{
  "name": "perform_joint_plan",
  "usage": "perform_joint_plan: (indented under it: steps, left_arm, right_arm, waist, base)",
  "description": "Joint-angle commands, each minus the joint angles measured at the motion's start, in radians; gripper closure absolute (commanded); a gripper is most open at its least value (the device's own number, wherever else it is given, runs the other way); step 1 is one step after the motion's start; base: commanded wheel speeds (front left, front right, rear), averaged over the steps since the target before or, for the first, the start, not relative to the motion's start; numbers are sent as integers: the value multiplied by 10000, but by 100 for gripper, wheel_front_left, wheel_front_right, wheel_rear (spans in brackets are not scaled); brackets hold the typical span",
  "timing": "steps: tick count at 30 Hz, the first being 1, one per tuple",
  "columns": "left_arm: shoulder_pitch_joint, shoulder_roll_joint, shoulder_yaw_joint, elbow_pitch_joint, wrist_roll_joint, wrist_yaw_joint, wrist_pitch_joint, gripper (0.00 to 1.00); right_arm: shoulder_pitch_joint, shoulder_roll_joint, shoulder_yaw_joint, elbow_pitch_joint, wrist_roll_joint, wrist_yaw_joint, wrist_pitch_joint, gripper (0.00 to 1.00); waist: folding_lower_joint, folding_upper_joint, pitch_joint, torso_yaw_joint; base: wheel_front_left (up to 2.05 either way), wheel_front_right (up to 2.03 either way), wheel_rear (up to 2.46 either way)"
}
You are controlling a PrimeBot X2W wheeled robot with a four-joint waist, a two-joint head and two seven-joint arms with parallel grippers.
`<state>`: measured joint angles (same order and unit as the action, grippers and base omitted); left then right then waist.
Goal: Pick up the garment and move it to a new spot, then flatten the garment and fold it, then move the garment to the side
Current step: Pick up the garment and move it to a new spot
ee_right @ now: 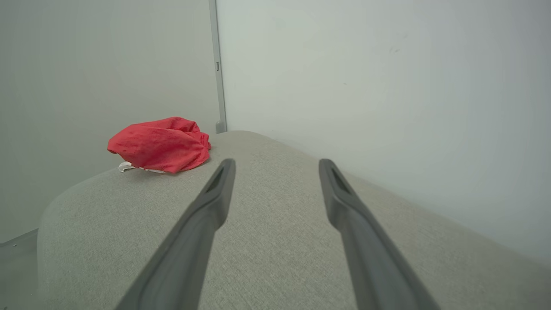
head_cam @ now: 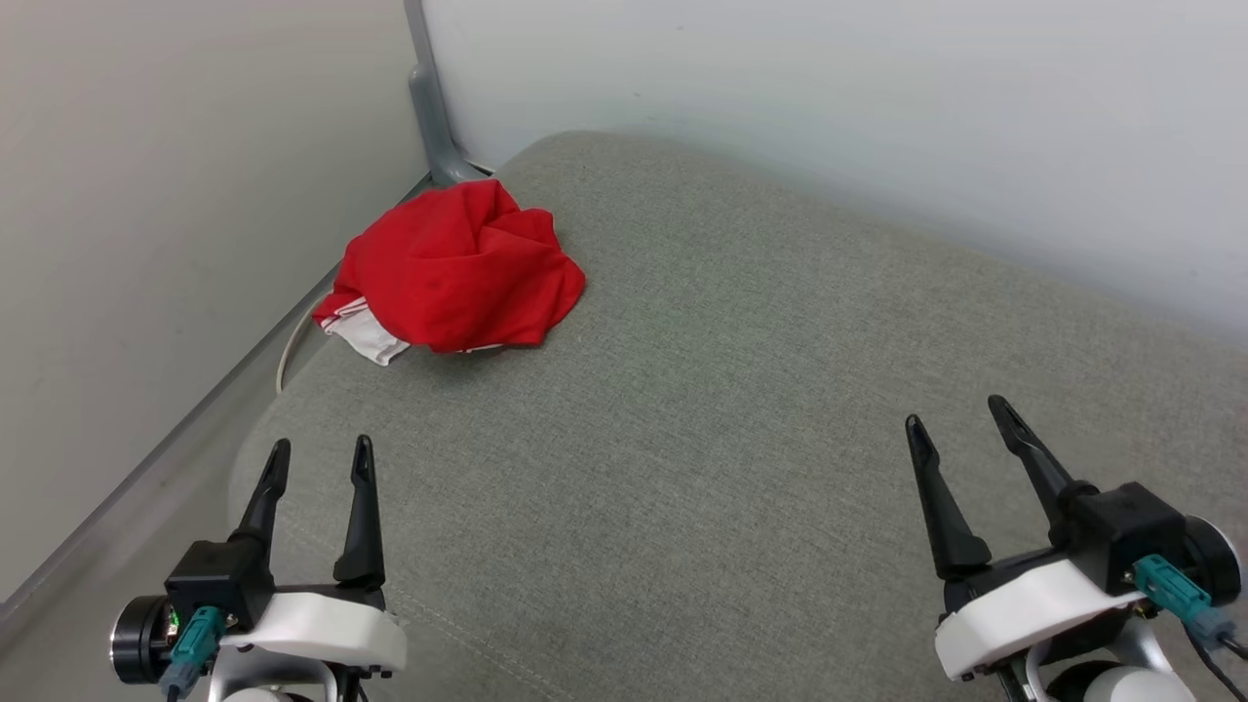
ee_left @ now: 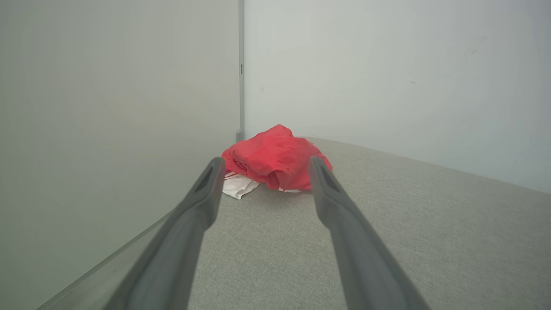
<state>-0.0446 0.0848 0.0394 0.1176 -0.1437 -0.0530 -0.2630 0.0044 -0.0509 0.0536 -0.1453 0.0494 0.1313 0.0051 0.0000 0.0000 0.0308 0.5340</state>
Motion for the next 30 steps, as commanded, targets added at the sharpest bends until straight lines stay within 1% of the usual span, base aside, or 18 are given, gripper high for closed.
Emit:
perform_joint_plan:
  steps: [1,12,18,20,22,23,28,30]
  left_arm:
    - [151,-42,137,-134,74,0,-25,0]
    - [160,-177,289,-161,108,-116,-25,0]
    - [-819,2,198,647,-193,-378,66,0]
    - [-1436,208,116,1032,-262,-457,313,0]
    - [-2028,381,219,1379,-527,-525,576,0]
    - [-2951,675,474,1846,-992,-602,1019,0]
    - [-4479,1339,833,3013,-1906,-693,2001,0]
    - [-5047,1546,839,3537,-2263,-728,2490,0]
  right_arm:
    - [-255,9,100,130,-65,-10,-43,0]
    - [-574,9,177,550,18,-10,-141,0]
    - [-443,9,-173,406,19,-10,33,0]
    - [-363,8,-403,239,-104,-10,112,0]
    - [-402,9,-450,40,-171,-9,232,0]
    - [-706,5,-497,-261,-356,-10,433,0]
    - [-1173,3,-577,-612,-662,-12,664,0]
    - [-1347,3,-562,-734,-762,-10,768,0]
  waist:
    - [0,0,100,65]
    - [0,0,159,90]
    - [0,0,483,68]
    - [0,0,683,62]
    - [0,0,1005,-143]
    - [0,0,1641,-627]
    - [0,0,2640,-1350]
    - [0,0,3008,-1616]
  base:
    - [0,0,0]
    - [0,0,0]
    - [0,0,0]
    - [0,0,0]
    - [0,0,0]
    - [0,0,0]
    - [0,0,0]
    - [0,0,0]
